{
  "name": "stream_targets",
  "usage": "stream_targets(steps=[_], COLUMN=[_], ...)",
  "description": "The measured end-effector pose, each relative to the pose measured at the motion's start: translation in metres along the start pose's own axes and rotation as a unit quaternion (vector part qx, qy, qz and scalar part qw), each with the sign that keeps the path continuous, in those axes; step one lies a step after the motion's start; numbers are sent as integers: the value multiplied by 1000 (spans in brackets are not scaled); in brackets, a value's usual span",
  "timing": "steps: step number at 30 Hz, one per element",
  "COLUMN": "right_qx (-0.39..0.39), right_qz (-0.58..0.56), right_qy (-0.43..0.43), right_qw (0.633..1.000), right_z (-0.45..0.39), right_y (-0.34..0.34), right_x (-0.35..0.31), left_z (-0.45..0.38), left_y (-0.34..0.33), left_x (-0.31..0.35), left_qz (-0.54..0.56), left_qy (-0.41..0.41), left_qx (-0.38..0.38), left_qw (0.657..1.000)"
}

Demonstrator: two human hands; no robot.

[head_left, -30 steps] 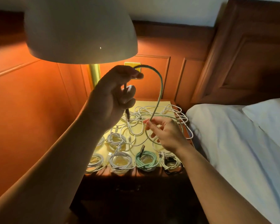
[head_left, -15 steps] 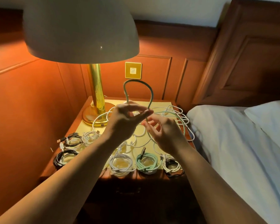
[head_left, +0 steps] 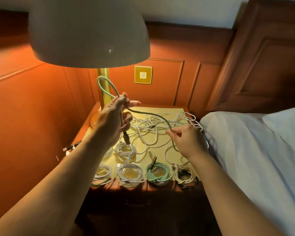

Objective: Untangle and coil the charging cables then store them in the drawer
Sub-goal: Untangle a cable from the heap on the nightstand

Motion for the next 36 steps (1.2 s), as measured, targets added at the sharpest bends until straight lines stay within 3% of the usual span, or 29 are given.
stream_targets(steps=[3, 5, 7, 9, 12, 18, 23, 27, 31, 36], right_qx=[68, 88, 101, 110, 117, 116, 130, 112, 54, -1], right_qz=[-23, -33, -40, -36, -22, -34, -20, -42, 12, 46], right_qy=[60, 96, 127, 151, 160, 185, 154, 126, 81, -11], right_qw=[996, 991, 986, 982, 980, 975, 979, 985, 995, 999], right_z=[1, 3, 7, 11, 14, 15, 11, 8, 3, -6], right_y=[10, 13, 17, 20, 19, 18, 15, 12, -4, -13], right_x=[-11, -21, -31, -41, -47, -51, -43, -40, -24, 16], left_z=[1, 6, 13, 20, 23, 25, 26, 23, 22, 13], left_y=[-5, -16, -32, -43, -47, -52, -54, -48, -45, -14], left_x=[-7, -10, -17, -21, -21, -31, -34, -34, -10, 18], left_qz=[-134, -263, -306, -288, -285, -291, -278, -200, -107, 39], left_qy=[-42, -86, -90, -88, -105, -38, -13, 37, -54, -116], left_qx=[-32, -63, -110, -135, -105, -118, -136, -133, -168, -101], left_qw=[990, 959, 941, 944, 947, 949, 951, 970, 979, 987])
Point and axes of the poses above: each hand's wrist, its own z-axis away from the middle knuckle, its own y-axis out of the back of the hand, x = y × z, the point moved 7 cm from there along -z, towards the middle knuckle, and after that the axes turned 3 degrees about -x, right-handed, at the moved point
